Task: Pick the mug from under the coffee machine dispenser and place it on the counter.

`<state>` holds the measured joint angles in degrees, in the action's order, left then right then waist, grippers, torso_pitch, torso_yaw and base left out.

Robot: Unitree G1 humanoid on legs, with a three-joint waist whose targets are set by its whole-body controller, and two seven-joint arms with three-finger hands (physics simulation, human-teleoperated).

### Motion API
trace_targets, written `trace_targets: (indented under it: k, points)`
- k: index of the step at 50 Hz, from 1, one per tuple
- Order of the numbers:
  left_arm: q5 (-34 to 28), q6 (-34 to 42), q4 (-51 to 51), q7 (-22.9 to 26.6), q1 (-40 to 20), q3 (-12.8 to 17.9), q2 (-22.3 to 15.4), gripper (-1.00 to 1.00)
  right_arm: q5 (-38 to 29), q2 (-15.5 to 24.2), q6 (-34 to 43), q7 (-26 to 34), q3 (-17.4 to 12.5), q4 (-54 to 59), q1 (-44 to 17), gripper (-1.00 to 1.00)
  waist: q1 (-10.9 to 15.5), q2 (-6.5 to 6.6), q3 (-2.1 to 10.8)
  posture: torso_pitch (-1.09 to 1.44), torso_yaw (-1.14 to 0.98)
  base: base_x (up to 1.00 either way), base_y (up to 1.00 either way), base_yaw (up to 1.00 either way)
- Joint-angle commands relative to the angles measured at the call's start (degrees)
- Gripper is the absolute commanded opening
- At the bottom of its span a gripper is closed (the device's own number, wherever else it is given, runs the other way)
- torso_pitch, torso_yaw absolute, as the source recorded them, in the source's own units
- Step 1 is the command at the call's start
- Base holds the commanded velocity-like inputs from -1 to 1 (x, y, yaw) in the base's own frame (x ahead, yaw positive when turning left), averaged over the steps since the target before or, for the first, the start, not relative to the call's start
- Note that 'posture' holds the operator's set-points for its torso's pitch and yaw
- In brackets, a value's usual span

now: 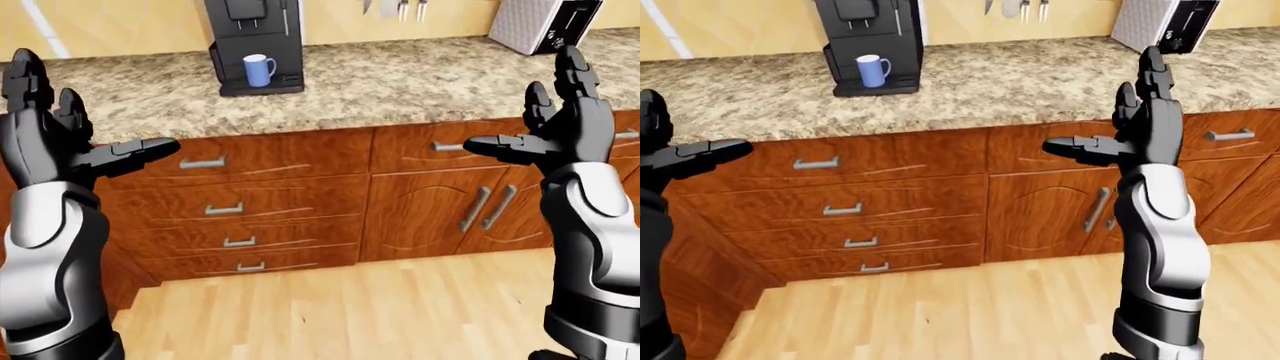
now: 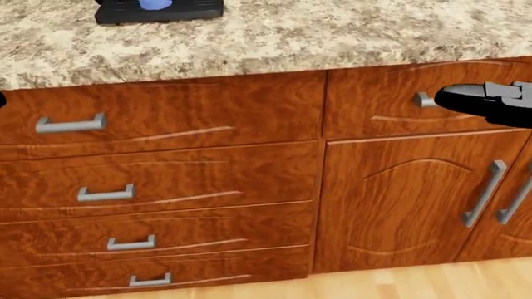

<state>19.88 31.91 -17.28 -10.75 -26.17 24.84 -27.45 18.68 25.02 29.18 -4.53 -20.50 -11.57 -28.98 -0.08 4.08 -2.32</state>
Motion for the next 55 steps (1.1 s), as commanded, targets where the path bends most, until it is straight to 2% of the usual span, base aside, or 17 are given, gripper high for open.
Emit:
trace_targets:
  k: [1,9,13,14,15,19,23,26,28,35,39,40,41,44,48,51,55]
  points:
    - [-0.13,-1.17,-1.65,-0.04,-1.32,0.31,-0.79,1.00,0.10,1.29,-1.22,0.10,-0.73,-1.57,-1.60,1.00,-0.40,0.63,1.11,0.00,0.00,0.14,0.11,0.00]
    - [0.06,-0.73,-1.82,-0.17,-1.70,0.33,-0.96,1.00,0.23,1.37,-1.03,0.01,-0.71,-1.59,-1.83,1.00,0.45,-3.65,0.98,0.00,0.00,0.15,0.11,0.00]
    - [0.04,-0.77,-1.76,-0.18,-1.78,0.24,-1.00,1.00,0.34,1.45,-0.84,-0.07,-0.72,-1.64,-1.99,1.00,0.80,-8.90,1.83,0.00,0.00,0.15,0.11,0.00]
    - [0.09,-0.68,-1.75,-0.21,-1.88,0.27,-1.04,1.00,0.38,1.51,-0.79,-0.09,-0.75,-1.66,-2.05,1.00,0.18,-5.89,1.17,0.00,0.00,0.15,0.10,0.00]
    - [0.14,-0.62,-1.75,-0.23,-1.96,0.29,-1.10,1.00,0.44,1.54,-0.70,-0.13,-0.77,-1.68,-2.11,1.00,0.42,-7.16,1.14,0.00,0.00,0.15,0.10,0.00]
    - [0.16,-0.69,-1.82,-0.17,-1.72,0.35,-1.08,1.00,0.48,1.51,-0.76,-0.12,-0.77,-1.73,-1.92,1.00,0.02,-5.94,1.36,0.00,0.00,0.15,0.10,0.00]
    - [0.13,-0.83,-1.79,-0.08,-1.54,0.39,-1.06,1.00,0.51,1.48,-0.76,-0.14,-0.75,-1.85,-1.83,1.00,-0.46,-2.81,0.45,0.00,0.00,0.15,0.10,0.00]
    - [0.07,-0.89,-1.78,-0.05,-1.45,0.40,-1.02,1.00,0.50,1.45,-0.82,-0.10,-0.80,-1.82,-1.69,1.00,-1.06,1.04,2.26,0.00,0.00,0.14,0.11,0.00]
    - [0.02,-0.91,-1.81,-0.06,-1.40,0.33,-0.95,1.00,0.48,1.45,-0.90,-0.10,-0.78,-1.70,-1.73,1.00,-0.41,0.48,0.92,0.00,0.00,0.15,0.10,0.00]
    - [-0.05,-0.92,-1.86,0.04,-1.32,0.42,-0.95,1.00,0.57,1.48,-0.88,-0.12,-0.86,-1.70,-1.72,1.00,0.36,-3.62,0.74,0.00,0.00,0.15,0.10,0.00]
    - [-0.11,-0.95,-1.88,0.04,-1.29,0.37,-0.89,1.00,0.59,1.50,-0.98,-0.10,-0.88,-1.57,-1.69,1.00,0.66,-8.77,1.82,0.00,0.00,0.14,0.07,0.00]
    - [-0.10,-0.95,-1.88,0.04,-1.29,0.38,-0.88,1.00,0.60,1.50,-1.00,-0.10,-0.89,-1.52,-1.71,1.00,0.03,-5.91,1.17,0.00,0.00,0.14,0.05,0.00]
    - [-0.11,-0.94,-1.88,0.04,-1.27,0.39,-0.87,1.00,0.63,1.51,-1.01,-0.09,-0.91,-1.51,-1.70,1.00,0.31,-6.94,1.14,0.00,0.00,0.14,0.05,0.00]
    - [-0.15,-0.90,-1.92,0.01,-1.32,0.33,-0.84,1.00,0.72,1.53,-1.11,-0.13,-0.98,-1.30,-1.74,1.00,0.08,-6.31,1.45,0.00,0.00,0.15,0.03,0.00]
    - [-0.23,-0.98,-1.79,0.01,-1.38,0.28,-0.83,1.00,0.87,1.63,-1.14,-0.24,-1.04,-1.22,-1.77,1.00,-0.29,-3.00,0.39,0.00,0.00,0.14,0.00,0.00]
    - [-0.21,-0.85,-1.80,-0.02,-1.55,0.33,-0.92,1.00,1.16,1.66,-0.91,-0.40,-1.05,-1.24,-1.95,1.00,-0.91,0.74,1.93,0.00,0.00,0.14,0.00,0.00]
    - [-0.36,-1.04,-1.75,0.06,-1.42,0.27,-0.89,1.00,1.52,1.83,-0.46,-0.61,-1.07,-1.62,-2.12,1.00,0.20,-0.60,1.34,0.00,0.00,0.14,0.00,0.00]
